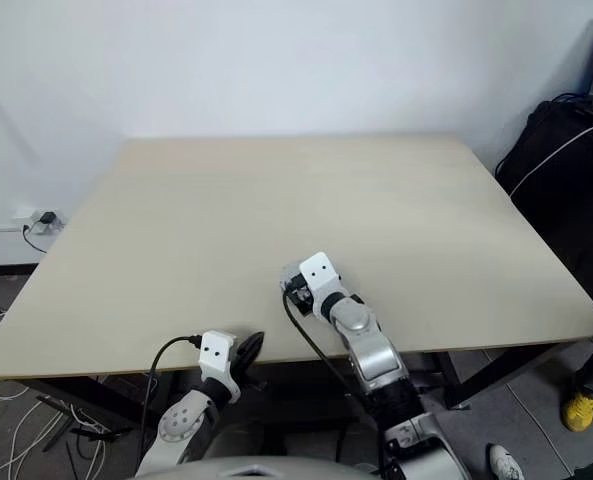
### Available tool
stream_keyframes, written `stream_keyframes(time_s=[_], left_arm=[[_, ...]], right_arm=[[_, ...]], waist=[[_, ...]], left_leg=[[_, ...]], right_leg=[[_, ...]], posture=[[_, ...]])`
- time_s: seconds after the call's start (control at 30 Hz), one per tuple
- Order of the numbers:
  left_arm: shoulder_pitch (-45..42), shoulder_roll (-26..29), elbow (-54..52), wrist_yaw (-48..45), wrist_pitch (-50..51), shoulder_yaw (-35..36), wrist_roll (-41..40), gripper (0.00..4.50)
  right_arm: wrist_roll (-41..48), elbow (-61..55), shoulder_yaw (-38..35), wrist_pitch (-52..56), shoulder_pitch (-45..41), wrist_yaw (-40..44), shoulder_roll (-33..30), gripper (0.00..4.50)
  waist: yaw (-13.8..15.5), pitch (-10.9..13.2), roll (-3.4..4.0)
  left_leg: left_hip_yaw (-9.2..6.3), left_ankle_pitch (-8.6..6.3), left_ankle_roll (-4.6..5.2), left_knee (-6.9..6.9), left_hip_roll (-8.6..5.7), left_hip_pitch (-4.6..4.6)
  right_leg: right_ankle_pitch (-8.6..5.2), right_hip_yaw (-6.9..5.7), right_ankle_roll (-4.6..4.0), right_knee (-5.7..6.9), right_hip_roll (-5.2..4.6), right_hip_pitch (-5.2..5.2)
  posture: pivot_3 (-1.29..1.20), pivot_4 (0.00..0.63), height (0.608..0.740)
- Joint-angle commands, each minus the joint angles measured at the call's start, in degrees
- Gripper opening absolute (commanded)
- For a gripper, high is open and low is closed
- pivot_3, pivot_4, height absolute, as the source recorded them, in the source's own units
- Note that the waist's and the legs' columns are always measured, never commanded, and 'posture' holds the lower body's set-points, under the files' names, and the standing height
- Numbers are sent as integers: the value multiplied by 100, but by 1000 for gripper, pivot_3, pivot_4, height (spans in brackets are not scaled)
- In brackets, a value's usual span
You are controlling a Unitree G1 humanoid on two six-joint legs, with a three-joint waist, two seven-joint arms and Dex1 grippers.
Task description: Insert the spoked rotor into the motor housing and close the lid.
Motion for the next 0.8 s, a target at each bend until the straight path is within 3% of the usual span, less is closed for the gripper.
stream_keyframes(time_s=[0.03,0.33,0.43,0.5,0.8], left_arm=[[40,-2,-190,52,30,30,-2,0],[79,4,-474,133,234,-17,10,0],[97,4,-538,148,286,-22,13,0],[118,2,-616,167,338,-33,14,0],[209,6,-1182,263,761,-117,8,0]], right_arm=[[45,171,-115,-99,-206,-58,79,4478],[170,747,-204,392,-451,142,116,4478],[183,763,-189,560,-470,182,103,3876],[183,718,-145,670,-460,232,77,3239],[4,428,258,1336,-445,564,-237,3197]], waist=[[-3,0,0],[-17,-3,4],[-25,-6,6],[-30,-9,8],[-32,-20,10]], left_leg=[[0,0,0,0,0,0],[0,0,0,0,0,1],[0,0,0,0,0,1],[0,0,0,0,0,1],[1,0,0,-1,0,1]], right_leg=[[0,0,0,0,1,0],[5,0,-8,2,0,0],[11,0,-19,2,0,0],[11,0,-18,2,0,0],[10,1,-18,-1,-1,1]], posture=[[0,0,740],[0,0,740],[0,0,740],[0,0,740],[0,0,740]])
